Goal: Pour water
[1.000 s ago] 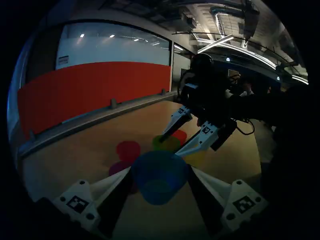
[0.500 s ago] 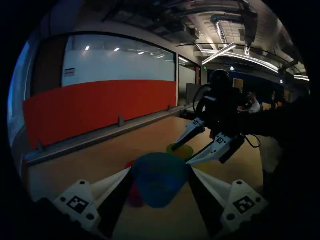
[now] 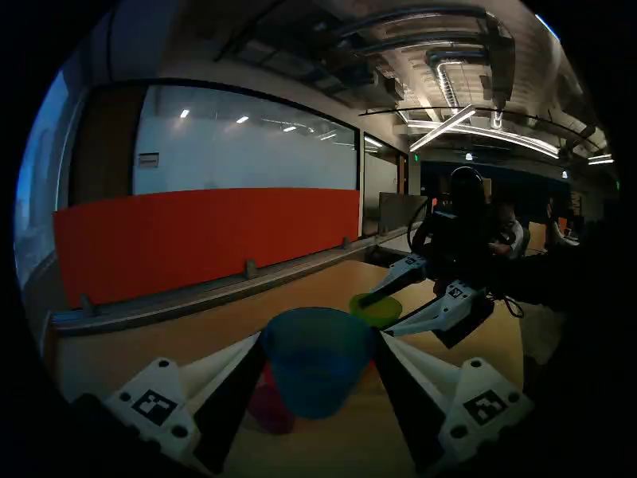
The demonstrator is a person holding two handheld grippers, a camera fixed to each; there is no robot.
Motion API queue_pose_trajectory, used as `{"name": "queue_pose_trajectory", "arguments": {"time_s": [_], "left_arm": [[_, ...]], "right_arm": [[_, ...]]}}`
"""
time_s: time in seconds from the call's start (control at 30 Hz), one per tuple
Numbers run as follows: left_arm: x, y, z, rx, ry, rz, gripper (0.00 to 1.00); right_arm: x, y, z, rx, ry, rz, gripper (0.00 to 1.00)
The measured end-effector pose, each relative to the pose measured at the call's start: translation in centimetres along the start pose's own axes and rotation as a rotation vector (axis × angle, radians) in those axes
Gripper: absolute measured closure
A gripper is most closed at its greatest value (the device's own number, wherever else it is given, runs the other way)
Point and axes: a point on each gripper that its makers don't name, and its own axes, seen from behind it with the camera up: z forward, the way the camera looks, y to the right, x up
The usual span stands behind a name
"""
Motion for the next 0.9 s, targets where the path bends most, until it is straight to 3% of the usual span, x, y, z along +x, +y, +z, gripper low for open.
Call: {"name": "queue_pose_trajectory", "arguments": {"time_s": [0.9], "left_arm": [[2.1,-0.2,-0.2,0.01,0.048,-0.018,0.1]], "right_arm": [[6.1,-0.3,-2.8,-0.029,0.21,-0.033,0.07]]}}
